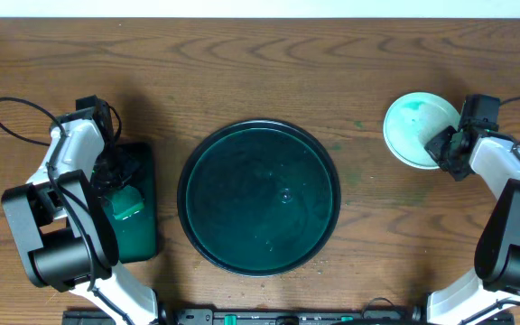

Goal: Clean dirty plates on tray and stack at the side
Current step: 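Adjust the plate on the stack and release with the right gripper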

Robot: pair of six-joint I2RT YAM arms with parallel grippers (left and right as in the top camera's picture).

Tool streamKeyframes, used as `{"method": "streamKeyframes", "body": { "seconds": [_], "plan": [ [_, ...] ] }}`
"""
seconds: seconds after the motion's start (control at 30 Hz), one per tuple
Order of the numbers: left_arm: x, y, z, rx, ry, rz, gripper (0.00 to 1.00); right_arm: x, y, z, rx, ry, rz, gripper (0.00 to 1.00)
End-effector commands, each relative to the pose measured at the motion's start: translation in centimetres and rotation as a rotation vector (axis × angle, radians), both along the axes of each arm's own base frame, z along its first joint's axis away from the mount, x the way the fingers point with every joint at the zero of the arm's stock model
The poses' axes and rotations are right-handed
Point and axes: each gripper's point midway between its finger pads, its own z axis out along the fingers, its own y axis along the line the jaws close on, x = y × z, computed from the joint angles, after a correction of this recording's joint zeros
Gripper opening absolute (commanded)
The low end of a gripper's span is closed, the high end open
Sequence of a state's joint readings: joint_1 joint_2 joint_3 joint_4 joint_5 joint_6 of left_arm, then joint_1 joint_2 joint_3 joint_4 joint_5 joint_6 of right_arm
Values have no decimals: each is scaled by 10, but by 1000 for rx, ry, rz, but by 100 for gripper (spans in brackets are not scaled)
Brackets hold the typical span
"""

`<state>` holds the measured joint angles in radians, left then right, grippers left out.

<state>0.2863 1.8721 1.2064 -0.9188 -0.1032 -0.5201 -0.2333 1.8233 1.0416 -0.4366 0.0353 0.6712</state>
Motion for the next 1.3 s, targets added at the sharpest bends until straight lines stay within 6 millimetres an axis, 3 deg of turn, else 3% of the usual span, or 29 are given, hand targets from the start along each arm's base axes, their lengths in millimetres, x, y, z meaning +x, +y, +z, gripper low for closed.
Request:
{"method": "streamKeyframes", "body": {
  "seconds": [0.0,0.23,0.33,0.43,0.6,0.73,0.9,0.97,1.0,1.27],
  "plan": [
    [-5,1,-4,-4,19,14,76,4,11,10,-6,-27,53,1],
    [-5,1,-4,-4,20,13,73,17,18,54,-64,-127,139,1],
    [-2,2,-1,-4,13,-8,29,19,21,80,-102,-185,190,1],
    [1,3,4,-1,5,-9,20,14,18,107,-161,-221,197,1],
    [4,3,19,12,-37,-9,20,4,17,142,-211,-278,221,6],
    [4,3,38,25,-82,-9,21,-4,19,157,-219,-301,223,7],
    [-1,4,67,56,-140,-9,50,-11,21,164,-227,-302,239,17],
    [-4,4,78,70,-160,-9,66,-13,24,164,-226,-296,254,28],
    [-5,4,83,74,-173,-9,69,-14,27,164,-228,-292,277,36],
    [-13,2,116,101,-263,-8,70,-16,57,168,-244,-289,429,52]
  ]
}}
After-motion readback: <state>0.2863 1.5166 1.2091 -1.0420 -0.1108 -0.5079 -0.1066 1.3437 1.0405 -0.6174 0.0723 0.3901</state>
